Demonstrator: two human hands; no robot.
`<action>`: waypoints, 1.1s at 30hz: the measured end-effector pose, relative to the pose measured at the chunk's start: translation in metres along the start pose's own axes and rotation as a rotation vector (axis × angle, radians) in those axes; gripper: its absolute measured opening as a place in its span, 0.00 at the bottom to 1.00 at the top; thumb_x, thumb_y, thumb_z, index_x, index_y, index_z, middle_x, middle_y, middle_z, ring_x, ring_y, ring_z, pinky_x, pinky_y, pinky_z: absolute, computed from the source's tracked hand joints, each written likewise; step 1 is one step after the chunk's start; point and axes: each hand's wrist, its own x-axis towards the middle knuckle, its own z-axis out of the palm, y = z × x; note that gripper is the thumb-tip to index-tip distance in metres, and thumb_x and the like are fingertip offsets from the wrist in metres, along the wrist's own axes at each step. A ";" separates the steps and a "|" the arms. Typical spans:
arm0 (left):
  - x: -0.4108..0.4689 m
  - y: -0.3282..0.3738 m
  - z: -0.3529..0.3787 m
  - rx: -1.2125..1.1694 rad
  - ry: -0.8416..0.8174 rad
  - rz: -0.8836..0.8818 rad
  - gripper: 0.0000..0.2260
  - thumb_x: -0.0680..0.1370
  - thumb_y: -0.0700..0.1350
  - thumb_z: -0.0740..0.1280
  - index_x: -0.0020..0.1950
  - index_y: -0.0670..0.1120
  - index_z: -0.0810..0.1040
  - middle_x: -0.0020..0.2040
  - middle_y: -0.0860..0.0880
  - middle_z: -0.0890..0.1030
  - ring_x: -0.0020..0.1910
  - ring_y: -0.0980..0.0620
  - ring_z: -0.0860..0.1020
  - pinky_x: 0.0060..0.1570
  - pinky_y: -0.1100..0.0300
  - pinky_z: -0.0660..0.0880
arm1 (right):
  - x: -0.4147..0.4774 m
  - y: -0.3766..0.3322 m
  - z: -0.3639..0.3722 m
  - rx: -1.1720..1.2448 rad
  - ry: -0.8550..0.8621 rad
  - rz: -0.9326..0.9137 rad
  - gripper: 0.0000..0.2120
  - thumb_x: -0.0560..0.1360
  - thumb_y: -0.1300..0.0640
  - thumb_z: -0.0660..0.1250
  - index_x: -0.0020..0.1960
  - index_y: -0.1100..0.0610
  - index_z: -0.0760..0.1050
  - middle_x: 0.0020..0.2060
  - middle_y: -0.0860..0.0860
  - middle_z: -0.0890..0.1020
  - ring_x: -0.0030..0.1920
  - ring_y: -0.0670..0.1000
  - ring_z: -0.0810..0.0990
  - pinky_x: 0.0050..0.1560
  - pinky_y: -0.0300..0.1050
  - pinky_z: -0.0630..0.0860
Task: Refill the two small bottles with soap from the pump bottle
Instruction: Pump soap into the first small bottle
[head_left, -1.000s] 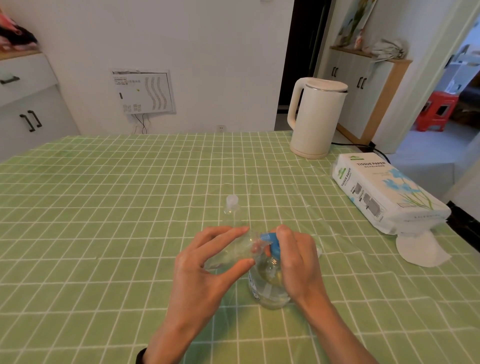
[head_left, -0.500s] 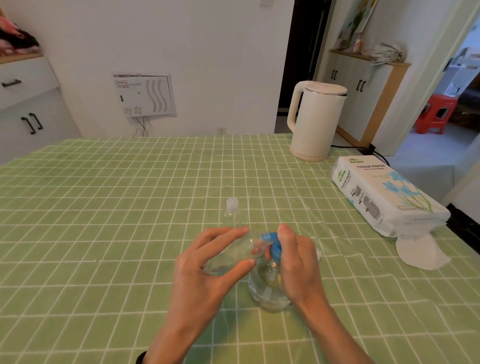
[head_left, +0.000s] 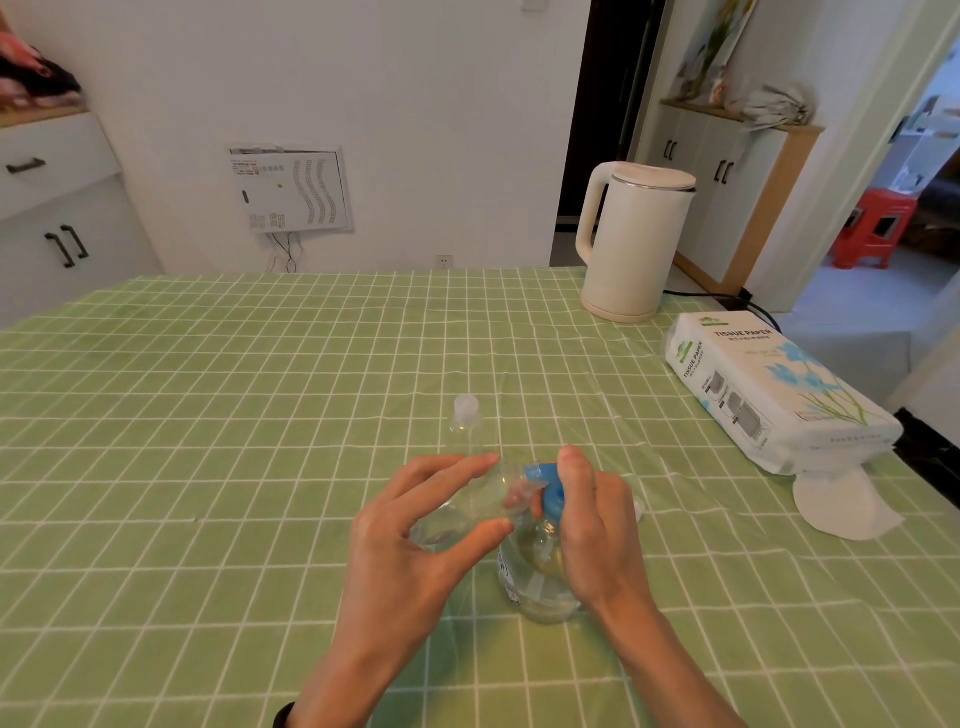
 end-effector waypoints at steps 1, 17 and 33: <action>0.000 0.000 0.000 0.003 0.002 0.001 0.21 0.69 0.53 0.80 0.62 0.59 0.86 0.58 0.59 0.85 0.60 0.55 0.83 0.60 0.66 0.77 | 0.000 0.000 0.000 0.006 0.001 -0.004 0.37 0.78 0.32 0.48 0.30 0.55 0.81 0.25 0.55 0.80 0.28 0.58 0.76 0.36 0.56 0.75; 0.000 -0.003 0.000 0.014 0.000 0.007 0.22 0.69 0.50 0.81 0.62 0.59 0.86 0.58 0.58 0.85 0.59 0.54 0.83 0.60 0.67 0.77 | 0.001 0.000 -0.002 0.049 -0.042 0.015 0.34 0.79 0.35 0.50 0.30 0.53 0.80 0.29 0.46 0.84 0.30 0.45 0.78 0.38 0.48 0.76; 0.002 0.007 -0.003 0.026 -0.017 0.007 0.21 0.69 0.52 0.79 0.62 0.59 0.86 0.57 0.60 0.85 0.60 0.56 0.83 0.61 0.69 0.76 | 0.059 -0.066 -0.017 -0.453 -0.164 0.129 0.28 0.86 0.44 0.52 0.48 0.62 0.82 0.44 0.57 0.88 0.45 0.57 0.85 0.54 0.58 0.80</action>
